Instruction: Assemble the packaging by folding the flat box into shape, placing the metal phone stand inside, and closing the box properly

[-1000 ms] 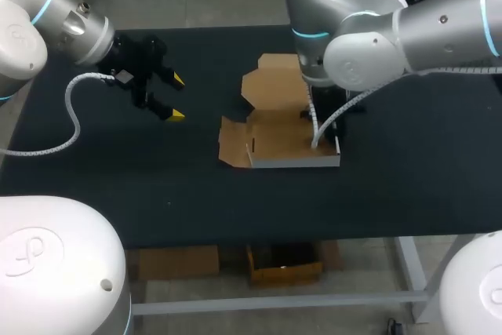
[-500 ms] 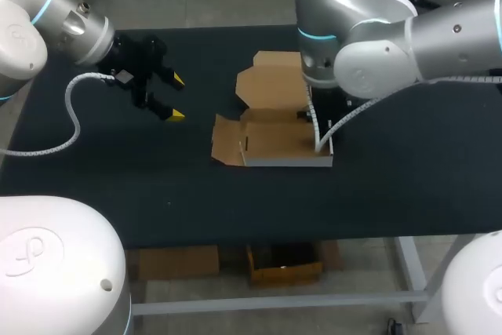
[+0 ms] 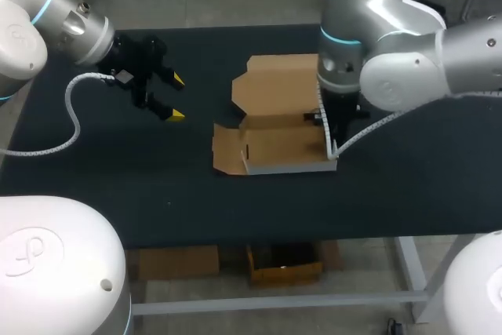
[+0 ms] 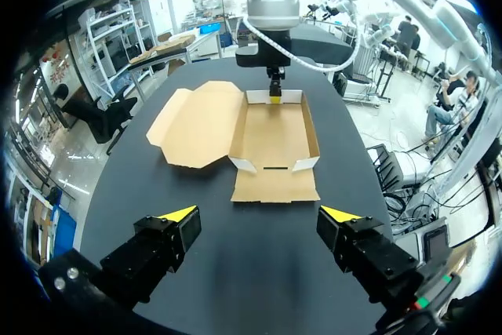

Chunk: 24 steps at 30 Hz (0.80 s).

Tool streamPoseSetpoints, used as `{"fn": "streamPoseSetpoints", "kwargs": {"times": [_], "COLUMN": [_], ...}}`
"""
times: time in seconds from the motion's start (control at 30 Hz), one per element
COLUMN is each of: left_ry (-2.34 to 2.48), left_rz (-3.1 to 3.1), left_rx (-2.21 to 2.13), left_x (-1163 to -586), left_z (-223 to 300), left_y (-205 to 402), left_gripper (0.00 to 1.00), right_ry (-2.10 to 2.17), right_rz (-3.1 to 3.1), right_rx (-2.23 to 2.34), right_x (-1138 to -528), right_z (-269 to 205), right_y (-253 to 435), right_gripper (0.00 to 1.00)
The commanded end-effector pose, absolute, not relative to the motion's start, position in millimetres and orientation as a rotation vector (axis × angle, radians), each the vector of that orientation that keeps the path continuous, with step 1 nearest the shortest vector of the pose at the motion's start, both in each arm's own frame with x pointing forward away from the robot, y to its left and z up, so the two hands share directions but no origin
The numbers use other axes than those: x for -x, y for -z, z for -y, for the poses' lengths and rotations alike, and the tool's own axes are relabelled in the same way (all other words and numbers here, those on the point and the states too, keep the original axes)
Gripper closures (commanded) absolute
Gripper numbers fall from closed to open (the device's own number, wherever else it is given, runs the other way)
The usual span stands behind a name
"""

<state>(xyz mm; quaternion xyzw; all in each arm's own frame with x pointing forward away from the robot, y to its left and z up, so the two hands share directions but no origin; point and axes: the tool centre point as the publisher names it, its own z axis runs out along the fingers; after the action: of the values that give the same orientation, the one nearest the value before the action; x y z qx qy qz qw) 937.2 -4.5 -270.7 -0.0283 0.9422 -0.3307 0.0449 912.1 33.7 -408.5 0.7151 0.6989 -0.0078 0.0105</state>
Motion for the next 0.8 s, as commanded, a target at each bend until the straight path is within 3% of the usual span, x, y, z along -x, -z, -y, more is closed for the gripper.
{"fn": "streamPoseSetpoints", "kwargs": {"times": [0.03, 0.8], "left_ry": [1.006, 1.006], "left_rz": [-2.882, -2.882], "left_rx": [0.086, 0.086], "left_x": [-937.5, -937.5], "left_z": [4.3, 4.3], "left_y": [270.0, 270.0], "left_gripper": [0.0, 0.0], "right_ry": [-0.002, -0.013], "right_rz": [-2.18, -2.175], "right_rx": [-2.236, -2.253], "right_x": [-907.4, -903.7], "right_z": [-32.2, -35.0], "right_y": [410.9, 416.5], "right_gripper": [1.0, 1.0]}}
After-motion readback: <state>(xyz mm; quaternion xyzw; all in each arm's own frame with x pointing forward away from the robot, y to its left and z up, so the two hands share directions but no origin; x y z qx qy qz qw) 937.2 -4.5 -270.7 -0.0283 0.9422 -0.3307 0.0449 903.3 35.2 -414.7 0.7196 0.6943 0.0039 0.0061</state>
